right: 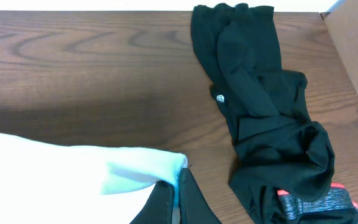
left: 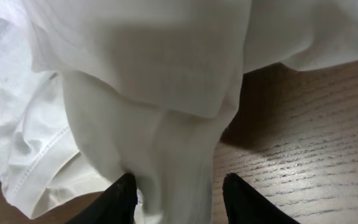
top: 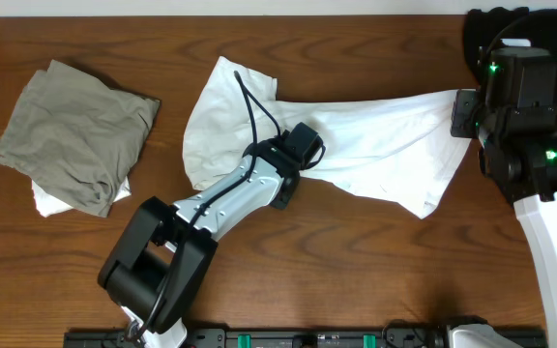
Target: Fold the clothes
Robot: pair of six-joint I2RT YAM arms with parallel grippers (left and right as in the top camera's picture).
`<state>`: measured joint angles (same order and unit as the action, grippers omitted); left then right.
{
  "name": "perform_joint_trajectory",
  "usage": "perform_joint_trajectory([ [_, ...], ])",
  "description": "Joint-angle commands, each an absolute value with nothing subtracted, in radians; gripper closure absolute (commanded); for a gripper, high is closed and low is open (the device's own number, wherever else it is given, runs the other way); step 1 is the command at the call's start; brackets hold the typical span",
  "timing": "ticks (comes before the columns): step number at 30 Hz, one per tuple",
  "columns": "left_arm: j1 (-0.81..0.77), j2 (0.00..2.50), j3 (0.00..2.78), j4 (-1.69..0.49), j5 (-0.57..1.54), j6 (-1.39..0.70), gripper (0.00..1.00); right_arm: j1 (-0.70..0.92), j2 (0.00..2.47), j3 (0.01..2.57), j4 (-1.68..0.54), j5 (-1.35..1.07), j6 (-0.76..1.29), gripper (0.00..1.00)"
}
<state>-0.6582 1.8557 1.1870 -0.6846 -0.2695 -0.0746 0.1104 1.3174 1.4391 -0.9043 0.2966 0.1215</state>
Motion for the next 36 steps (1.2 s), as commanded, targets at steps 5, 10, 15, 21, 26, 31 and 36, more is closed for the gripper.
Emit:
perform_joint_trajectory([
  [5, -0.661, 1.868, 1.182, -0.691, -0.286, -0.064, 0.69, 0.103, 1.309, 1.444, -0.902, 0.321, 0.126, 0.99],
  [10, -0.661, 1.866, 1.182, -0.691, -0.287, -0.064, 0.94, 0.103, 1.309, 1.444, -0.902, 0.321, 0.127, 0.99],
  [15, -0.657, 1.787, 1.205, -0.741, -0.317, -0.072, 0.94, 0.103, 1.309, 1.444, -0.901, 0.322, 0.134, 0.99],
  [21, -0.583, 1.496, 1.243, -0.838, -0.452, -0.072, 0.94, 0.083, 1.309, 1.444, -0.903, 0.334, 0.151, 0.99],
  [26, -0.397, 1.237, 1.242, -0.828, -0.461, -0.087, 0.94, 0.032, 1.309, 1.444, -0.917, 0.337, 0.197, 0.99],
  [31, -0.183, 1.121, 1.242, -0.805, -0.307, -0.123, 0.94, 0.004, 1.309, 1.444, -0.925, 0.332, 0.214, 0.99],
  [36, -0.121, 1.146, 1.234, -0.852, -0.155, -0.136, 0.94, 0.006, 1.309, 1.444, -0.934, 0.324, 0.213, 0.99],
])
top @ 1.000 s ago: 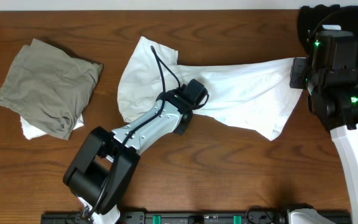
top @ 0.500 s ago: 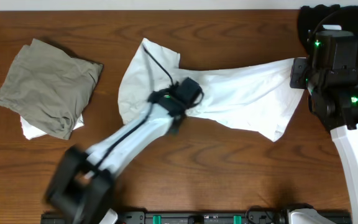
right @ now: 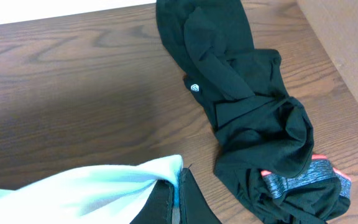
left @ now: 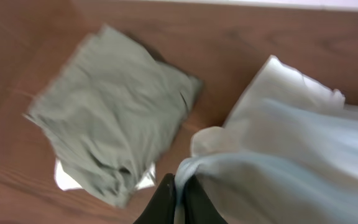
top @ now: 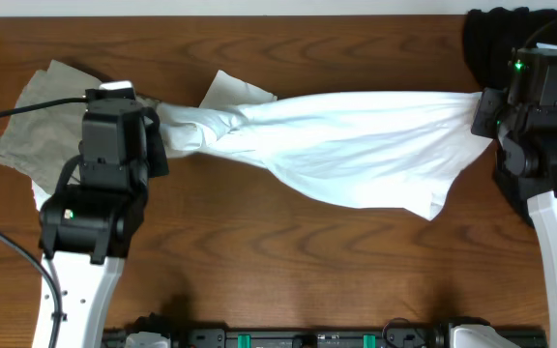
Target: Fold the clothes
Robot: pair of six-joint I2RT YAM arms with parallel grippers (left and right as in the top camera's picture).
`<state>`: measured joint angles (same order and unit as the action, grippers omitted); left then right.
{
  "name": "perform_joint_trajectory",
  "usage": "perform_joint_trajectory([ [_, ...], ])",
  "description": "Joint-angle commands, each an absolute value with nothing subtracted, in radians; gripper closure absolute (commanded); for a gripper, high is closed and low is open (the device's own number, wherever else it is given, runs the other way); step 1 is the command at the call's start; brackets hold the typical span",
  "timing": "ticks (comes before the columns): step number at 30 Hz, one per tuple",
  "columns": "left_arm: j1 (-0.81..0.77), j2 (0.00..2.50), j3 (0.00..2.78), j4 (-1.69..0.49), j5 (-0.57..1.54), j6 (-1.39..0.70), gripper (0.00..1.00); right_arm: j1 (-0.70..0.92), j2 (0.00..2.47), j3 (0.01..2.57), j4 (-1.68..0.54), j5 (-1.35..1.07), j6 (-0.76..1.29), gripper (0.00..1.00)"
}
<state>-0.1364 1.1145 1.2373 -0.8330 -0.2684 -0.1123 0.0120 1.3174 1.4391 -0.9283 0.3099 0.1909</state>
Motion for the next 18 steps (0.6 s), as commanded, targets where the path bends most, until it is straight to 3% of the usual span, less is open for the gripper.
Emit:
perform_joint_trajectory([
  [1, -0.121, 1.157, 1.232, -0.871, -0.148, -0.136, 0.94, 0.006, 1.309, 1.444, -0.939, 0.324, 0.213, 0.99],
  [9, -0.121, 1.256, 1.232, -1.107, -0.119, -0.182, 0.94, 0.006, 1.309, 1.444, -0.957, 0.325, 0.213, 0.99],
  [18, -0.121, 1.342, 1.232, -1.148, -0.115, -0.201, 0.94, 0.006, 1.309, 1.444, -0.958, 0.325, 0.213, 0.99],
])
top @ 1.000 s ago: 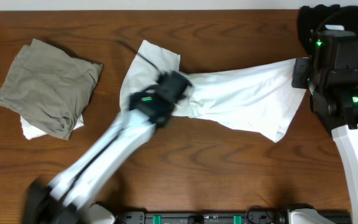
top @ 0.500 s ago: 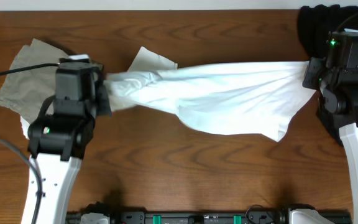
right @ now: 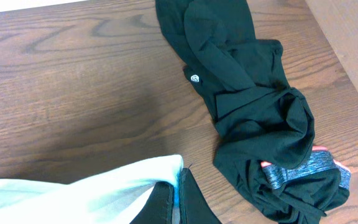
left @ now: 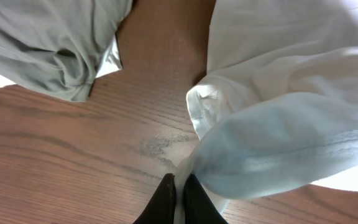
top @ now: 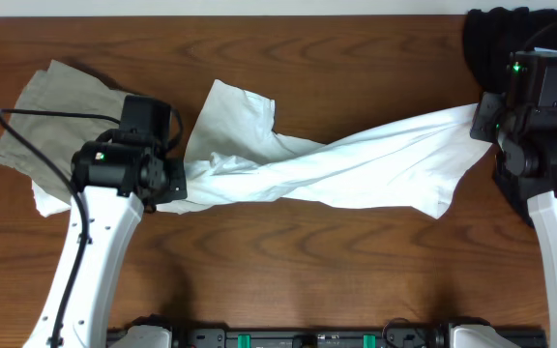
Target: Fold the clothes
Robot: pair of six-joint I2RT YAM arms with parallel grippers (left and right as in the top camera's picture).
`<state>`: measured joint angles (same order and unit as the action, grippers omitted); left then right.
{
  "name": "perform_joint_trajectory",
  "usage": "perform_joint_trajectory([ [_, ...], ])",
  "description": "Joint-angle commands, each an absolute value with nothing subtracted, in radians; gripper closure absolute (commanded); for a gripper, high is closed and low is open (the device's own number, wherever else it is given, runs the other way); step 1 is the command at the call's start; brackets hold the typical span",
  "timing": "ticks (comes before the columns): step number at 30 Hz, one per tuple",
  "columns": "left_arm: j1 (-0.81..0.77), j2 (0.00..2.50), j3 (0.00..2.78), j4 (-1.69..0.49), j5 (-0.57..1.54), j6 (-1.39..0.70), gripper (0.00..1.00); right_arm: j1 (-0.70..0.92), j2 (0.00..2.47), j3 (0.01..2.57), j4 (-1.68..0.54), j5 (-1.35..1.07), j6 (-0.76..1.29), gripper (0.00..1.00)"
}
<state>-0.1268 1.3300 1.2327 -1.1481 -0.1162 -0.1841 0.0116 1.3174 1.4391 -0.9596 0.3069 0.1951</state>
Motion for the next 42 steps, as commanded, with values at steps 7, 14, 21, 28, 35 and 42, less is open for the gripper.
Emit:
perform_joint_trajectory([
  [7, -0.121, 1.346, 1.231, -1.225, -0.009, -0.2, 0.85, 0.006, 1.309, 1.444, -0.958, 0.325, 0.213, 0.99],
  [14, -0.121, 1.346, 1.232, -1.271, 0.108, -0.2, 0.73, 0.006, 1.309, 1.444, -0.957, 0.325, 0.213, 0.99],
  [21, -0.156, 1.346, 1.231, -1.187, 0.221, -0.175, 0.59, 0.006, 1.309, 1.444, -0.958, 0.325, 0.213, 0.99],
  [28, -0.33, 1.347, 1.196, -1.054, 0.193, -0.151, 0.55, 0.006, 1.309, 1.444, -0.958, 0.324, 0.213, 0.99],
  [35, -0.485, 1.396, 1.077, -0.968, 0.115, -0.112, 0.55, 0.006, 1.309, 1.444, -0.958, 0.324, 0.213, 0.99],
  [42, -0.627, 1.465, 0.986, -0.809, 0.014, -0.012, 0.55, 0.006, 1.309, 1.444, -0.957, 0.324, 0.217, 0.99],
])
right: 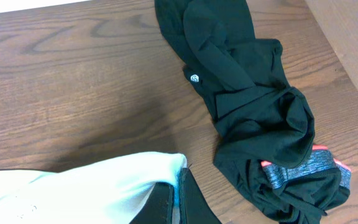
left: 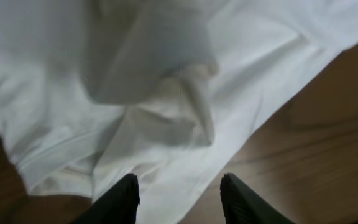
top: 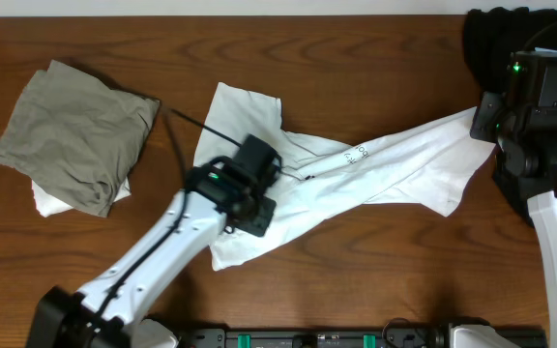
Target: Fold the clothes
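A white T-shirt lies twisted across the middle of the wooden table, its lower left part crumpled. My left gripper hovers open over that crumpled part, nothing between its fingers; overhead it shows near the shirt's left half. My right gripper is shut on the shirt's right corner, holding it up at the table's right side.
A folded olive-grey garment sits on something white at the far left. A heap of black clothes with a grey and orange piece lies at the back right corner.
My left gripper has let go of the shirt's left end and now stands open over the shirt's middle-left. The freed end lies crumpled on the table. The right gripper keeps its hold.
The left gripper was open over the shirt's middle while the right held the right corner. Then the left was shut on the left end, with the shirt stretched between both arms, first high, then lower and twisted. Now the left end is released.
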Robot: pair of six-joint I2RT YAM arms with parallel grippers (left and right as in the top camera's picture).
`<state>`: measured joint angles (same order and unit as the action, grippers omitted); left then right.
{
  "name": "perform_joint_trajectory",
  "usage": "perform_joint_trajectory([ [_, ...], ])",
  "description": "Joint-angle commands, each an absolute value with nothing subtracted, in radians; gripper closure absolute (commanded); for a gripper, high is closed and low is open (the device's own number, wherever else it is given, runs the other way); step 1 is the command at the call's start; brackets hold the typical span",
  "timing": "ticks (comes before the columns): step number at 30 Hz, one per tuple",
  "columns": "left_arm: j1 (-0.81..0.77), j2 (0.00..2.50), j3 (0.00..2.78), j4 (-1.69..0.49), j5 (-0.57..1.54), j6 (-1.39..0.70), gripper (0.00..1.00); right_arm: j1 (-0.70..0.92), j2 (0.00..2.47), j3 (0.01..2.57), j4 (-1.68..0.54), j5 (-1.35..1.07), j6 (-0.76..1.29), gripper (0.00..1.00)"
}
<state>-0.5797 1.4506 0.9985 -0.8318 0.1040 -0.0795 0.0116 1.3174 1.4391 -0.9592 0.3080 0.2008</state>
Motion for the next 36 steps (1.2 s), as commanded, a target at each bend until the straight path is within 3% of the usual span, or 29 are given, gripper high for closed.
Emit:
perform_joint_trajectory([
  [1, -0.648, 1.473, 0.982, -0.797, -0.023, -0.01, 0.54, 0.006, 1.309, 1.444, -0.957, 0.324, 0.217, 0.99],
  [25, -0.691, 1.65, 0.965, -0.688, -0.075, -0.02, 0.56, 0.006, 1.309, 1.444, -0.958, 0.325, 0.217, 0.99],
  [26, -0.691, 1.65, 0.965, -0.686, -0.075, -0.02, 0.6, 0.006, 1.309, 1.444, -0.959, 0.325, 0.217, 0.99],
  [30, -0.691, 1.65, 0.965, -0.678, -0.072, -0.023, 0.91, 0.006, 1.309, 1.444, -0.958, 0.325, 0.217, 0.99],
  [36, -0.691, 1.636, 0.971, -0.699, -0.072, -0.064, 0.94, 0.006, 1.309, 1.444, -0.959, 0.325, 0.216, 0.99],
])
